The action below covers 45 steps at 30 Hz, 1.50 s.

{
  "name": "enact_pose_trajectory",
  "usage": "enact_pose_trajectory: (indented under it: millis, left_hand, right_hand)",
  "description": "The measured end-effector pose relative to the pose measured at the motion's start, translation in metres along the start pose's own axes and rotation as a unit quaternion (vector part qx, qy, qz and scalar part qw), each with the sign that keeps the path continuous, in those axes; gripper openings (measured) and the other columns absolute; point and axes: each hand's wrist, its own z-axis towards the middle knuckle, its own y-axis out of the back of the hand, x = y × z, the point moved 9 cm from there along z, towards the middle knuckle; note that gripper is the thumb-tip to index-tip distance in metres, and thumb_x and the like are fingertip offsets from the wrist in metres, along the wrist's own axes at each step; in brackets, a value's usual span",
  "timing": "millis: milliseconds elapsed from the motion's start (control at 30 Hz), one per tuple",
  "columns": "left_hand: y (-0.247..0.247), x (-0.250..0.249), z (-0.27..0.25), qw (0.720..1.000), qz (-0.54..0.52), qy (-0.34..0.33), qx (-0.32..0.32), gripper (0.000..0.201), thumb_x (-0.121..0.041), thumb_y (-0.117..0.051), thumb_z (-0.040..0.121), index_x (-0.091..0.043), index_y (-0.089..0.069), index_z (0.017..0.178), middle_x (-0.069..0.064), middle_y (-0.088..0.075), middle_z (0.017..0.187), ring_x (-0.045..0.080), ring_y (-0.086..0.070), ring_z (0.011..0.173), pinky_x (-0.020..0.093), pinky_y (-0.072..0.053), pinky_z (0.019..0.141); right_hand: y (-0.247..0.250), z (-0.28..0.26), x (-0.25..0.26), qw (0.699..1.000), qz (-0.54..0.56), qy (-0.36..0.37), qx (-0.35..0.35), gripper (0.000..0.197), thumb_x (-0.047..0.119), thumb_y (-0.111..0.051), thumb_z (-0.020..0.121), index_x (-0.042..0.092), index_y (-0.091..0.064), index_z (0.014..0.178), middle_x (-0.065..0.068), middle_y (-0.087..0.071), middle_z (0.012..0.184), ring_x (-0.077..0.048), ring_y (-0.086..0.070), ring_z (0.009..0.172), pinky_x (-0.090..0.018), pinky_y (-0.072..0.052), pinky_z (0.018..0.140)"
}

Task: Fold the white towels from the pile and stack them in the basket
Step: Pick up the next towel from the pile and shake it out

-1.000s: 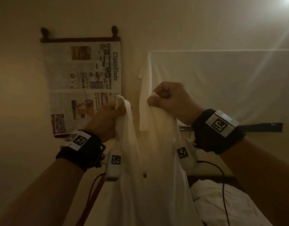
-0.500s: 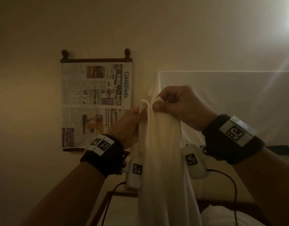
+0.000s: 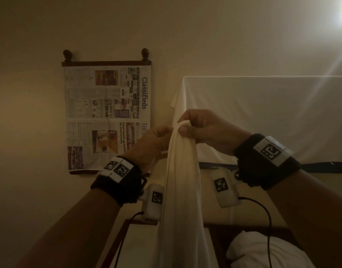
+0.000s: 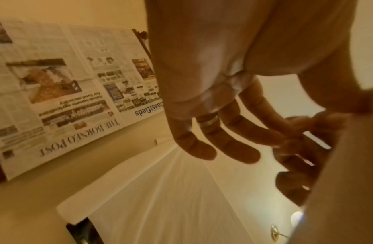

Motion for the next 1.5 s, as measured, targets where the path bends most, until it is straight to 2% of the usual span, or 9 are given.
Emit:
enact_pose_trajectory:
  millis: [100, 300, 533, 733, 867, 1067, 1200, 1333, 1500]
  left_hand:
    - [-0.008, -0.006, -0.011, 0.999, 0.042, 0.003, 0.010, 0.025, -0.044, -0.062, 0.080, -0.020, -0.070, 0.081, 0.000, -0.067, 0.081, 0.018, -0.063, 0.074, 0.033, -0.054, 0.067]
    - [-0.032, -0.002, -0.008, 0.985, 0.167, -0.023, -0.025, 0.023, -0.028, -0.060, 0.095, -0.008, -0.066, 0.104, -0.002, -0.073, 0.090, 0.012, -0.071, 0.082, 0.028, -0.058, 0.064]
    - [-0.037, 0.028, 0.003, 0.987, 0.140, 0.031, -0.074, 0.021, -0.031, -0.054, 0.099, -0.021, -0.067, 0.085, -0.007, -0.069, 0.073, 0.007, -0.065, 0.066, 0.025, -0.051, 0.057]
    - [-0.048, 0.060, 0.013, 0.955, 0.283, 0.071, -0.056, 0.025, -0.036, -0.057, 0.097, -0.017, -0.073, 0.098, 0.002, -0.073, 0.092, 0.019, -0.069, 0.086, 0.037, -0.056, 0.074]
    - [-0.058, 0.071, 0.016, 0.969, 0.208, 0.085, -0.104, 0.020, -0.035, -0.058, 0.097, -0.021, -0.072, 0.092, -0.005, -0.071, 0.083, 0.014, -0.068, 0.078, 0.031, -0.053, 0.061]
    - [-0.073, 0.083, 0.019, 0.971, 0.157, 0.095, -0.152, 0.017, -0.035, -0.063, 0.094, -0.023, -0.073, 0.098, -0.003, -0.069, 0.096, 0.020, -0.065, 0.091, 0.030, -0.052, 0.060]
    - [-0.066, 0.089, 0.023, 0.968, 0.142, 0.112, -0.175, 0.013, -0.038, -0.065, 0.091, -0.028, -0.073, 0.095, -0.001, -0.067, 0.100, 0.022, -0.063, 0.094, 0.034, -0.051, 0.062]
    - [-0.041, 0.097, 0.018, 0.957, 0.152, 0.124, -0.212, 0.009, -0.043, -0.066, 0.086, -0.037, -0.071, 0.081, -0.004, -0.065, 0.098, 0.023, -0.060, 0.096, 0.043, -0.052, 0.072]
    - [-0.012, 0.118, 0.014, 0.955, 0.144, 0.095, -0.242, 0.031, -0.024, -0.054, 0.097, -0.031, -0.074, 0.074, -0.018, -0.071, 0.080, 0.001, -0.065, 0.084, 0.025, -0.056, 0.085]
  right_hand:
    - [0.018, -0.004, -0.019, 0.998, -0.011, -0.011, -0.065, 0.029, 0.018, -0.063, 0.091, -0.005, -0.056, 0.107, -0.018, -0.062, 0.100, -0.027, -0.064, 0.093, -0.040, -0.057, 0.082]
    - [0.039, -0.006, -0.044, 0.991, -0.071, -0.013, -0.116, 0.011, 0.023, -0.066, 0.091, 0.015, -0.060, 0.095, -0.005, -0.067, 0.090, -0.022, -0.067, 0.085, -0.044, -0.060, 0.076]
    - [0.005, -0.056, -0.135, 0.978, 0.144, -0.147, -0.020, 0.027, 0.027, -0.061, 0.092, 0.006, -0.069, 0.108, -0.010, -0.071, 0.107, -0.021, -0.067, 0.098, -0.038, -0.054, 0.089]
    - [0.034, -0.078, -0.159, 0.985, 0.075, -0.139, -0.074, 0.022, 0.030, -0.062, 0.094, 0.010, -0.072, 0.092, -0.005, -0.072, 0.084, -0.017, -0.068, 0.075, -0.032, -0.056, 0.067]
    - [0.045, -0.094, -0.165, 0.978, 0.120, -0.144, -0.095, 0.031, 0.028, -0.059, 0.096, 0.017, -0.072, 0.071, 0.002, -0.067, 0.070, -0.014, -0.064, 0.068, -0.033, -0.051, 0.065]
    - [0.046, -0.128, -0.194, 0.973, 0.156, -0.151, -0.076, 0.016, 0.011, -0.059, 0.093, 0.002, -0.071, 0.097, -0.019, -0.067, 0.095, -0.029, -0.063, 0.086, -0.044, -0.054, 0.081]
    - [0.008, -0.168, -0.241, 0.973, 0.079, -0.217, 0.010, 0.026, 0.037, -0.073, 0.078, 0.016, -0.076, 0.093, -0.015, -0.073, 0.094, -0.029, -0.069, 0.086, -0.041, -0.056, 0.079]
    - [-0.017, -0.244, -0.312, 0.944, -0.016, -0.327, 0.034, 0.008, 0.027, -0.067, 0.089, 0.023, -0.073, 0.088, 0.008, -0.071, 0.078, -0.003, -0.067, 0.070, -0.018, -0.049, 0.062]
    - [-0.011, -0.380, -0.415, 0.854, -0.145, -0.498, 0.043, 0.028, 0.035, -0.053, 0.096, 0.014, -0.071, 0.102, -0.004, -0.069, 0.101, -0.019, -0.063, 0.091, -0.032, -0.048, 0.080]
